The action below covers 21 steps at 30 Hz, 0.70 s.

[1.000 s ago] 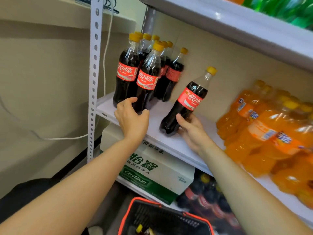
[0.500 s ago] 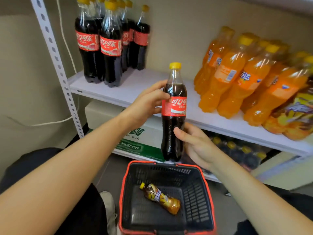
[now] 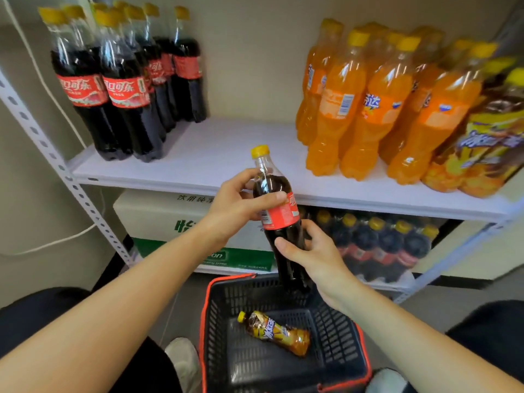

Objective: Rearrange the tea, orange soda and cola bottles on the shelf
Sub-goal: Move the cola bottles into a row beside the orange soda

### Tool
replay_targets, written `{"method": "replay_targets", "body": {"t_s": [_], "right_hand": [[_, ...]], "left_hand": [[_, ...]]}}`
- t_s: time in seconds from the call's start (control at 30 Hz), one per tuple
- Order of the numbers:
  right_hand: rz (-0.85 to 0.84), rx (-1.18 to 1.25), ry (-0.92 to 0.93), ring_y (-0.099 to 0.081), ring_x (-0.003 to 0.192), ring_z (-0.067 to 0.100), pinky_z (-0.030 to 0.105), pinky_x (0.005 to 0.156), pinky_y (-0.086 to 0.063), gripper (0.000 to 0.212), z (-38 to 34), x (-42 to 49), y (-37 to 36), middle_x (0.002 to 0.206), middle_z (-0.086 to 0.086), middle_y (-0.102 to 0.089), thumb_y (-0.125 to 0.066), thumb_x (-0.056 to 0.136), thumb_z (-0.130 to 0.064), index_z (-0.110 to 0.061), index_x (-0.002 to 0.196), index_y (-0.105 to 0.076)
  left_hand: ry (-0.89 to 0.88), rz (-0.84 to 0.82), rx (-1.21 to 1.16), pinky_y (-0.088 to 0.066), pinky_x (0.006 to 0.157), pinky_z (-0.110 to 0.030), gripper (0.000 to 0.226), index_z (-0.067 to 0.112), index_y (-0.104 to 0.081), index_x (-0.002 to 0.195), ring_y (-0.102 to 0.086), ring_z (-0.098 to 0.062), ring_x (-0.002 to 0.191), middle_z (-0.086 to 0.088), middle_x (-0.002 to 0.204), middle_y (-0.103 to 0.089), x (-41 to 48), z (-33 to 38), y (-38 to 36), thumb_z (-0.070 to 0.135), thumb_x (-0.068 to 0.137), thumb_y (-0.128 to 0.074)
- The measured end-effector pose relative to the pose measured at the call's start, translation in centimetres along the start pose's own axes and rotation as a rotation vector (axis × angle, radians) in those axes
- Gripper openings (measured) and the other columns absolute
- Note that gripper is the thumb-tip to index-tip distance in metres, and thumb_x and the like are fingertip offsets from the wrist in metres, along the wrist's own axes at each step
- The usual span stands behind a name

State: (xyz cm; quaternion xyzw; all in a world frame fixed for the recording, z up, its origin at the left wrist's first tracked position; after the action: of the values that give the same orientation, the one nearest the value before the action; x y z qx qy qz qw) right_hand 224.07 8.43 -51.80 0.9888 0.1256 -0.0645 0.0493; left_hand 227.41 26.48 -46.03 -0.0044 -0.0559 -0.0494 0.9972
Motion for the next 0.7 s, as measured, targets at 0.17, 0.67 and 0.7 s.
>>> {"method": "replay_targets", "body": {"t_s": [0.17, 0.67, 0.7], "right_hand": [[-0.086, 0.185, -0.060, -0.070, 0.109, 0.012, 0.041, 0.104, -0.049, 0.051, 0.3, 0.0, 0.0, 0.115, -0.004, -0.076, -0.082, 0.075, -0.051, -0.027, 0.118, -0.068], [-0.085, 0.070, 0.000, -0.072, 0.104, 0.010, 0.030, 0.092, -0.048, 0.050, 0.1, 0.5, -0.5, 0.109, -0.004, -0.076, -0.080, 0.076, -0.049, -0.029, 0.118, -0.062], [-0.106, 0.088, -0.004, -0.072, 0.105, 0.011, 0.029, 0.093, -0.048, 0.049, 0.1, 0.5, -0.4, 0.110, -0.004, -0.076, -0.079, 0.078, -0.048, -0.028, 0.120, -0.063]], "left_hand": [[0.074, -0.072, -0.123, -0.057, 0.079, -0.025, 0.030, 0.026, -0.071, 0.115, -0.072, -0.017, 0.099, -0.001, 0.109, -0.075, 0.6, 0.2, 0.0, 0.031, 0.087, -0.062], [0.024, 0.051, -0.011, -0.058, 0.088, -0.033, 0.042, 0.032, -0.069, 0.122, -0.070, -0.019, 0.109, -0.001, 0.116, -0.073, -0.1, 0.3, 0.0, 0.038, 0.081, -0.074], [0.038, 0.031, -0.019, -0.056, 0.090, -0.035, 0.040, 0.030, -0.068, 0.123, -0.069, -0.018, 0.109, -0.001, 0.118, -0.073, -0.1, 0.4, 0.1, 0.037, 0.083, -0.070]]}}
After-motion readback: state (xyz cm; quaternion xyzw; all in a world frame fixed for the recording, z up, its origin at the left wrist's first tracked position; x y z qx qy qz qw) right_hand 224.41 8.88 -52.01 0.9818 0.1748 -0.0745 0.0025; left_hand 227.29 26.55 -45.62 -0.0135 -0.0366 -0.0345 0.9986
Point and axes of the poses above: each hand's wrist, its own x-axis towards the middle knuckle, its own y-axis out of the back of the hand, z = x × y, the point moved 3 cm from there along x, towards the middle knuckle
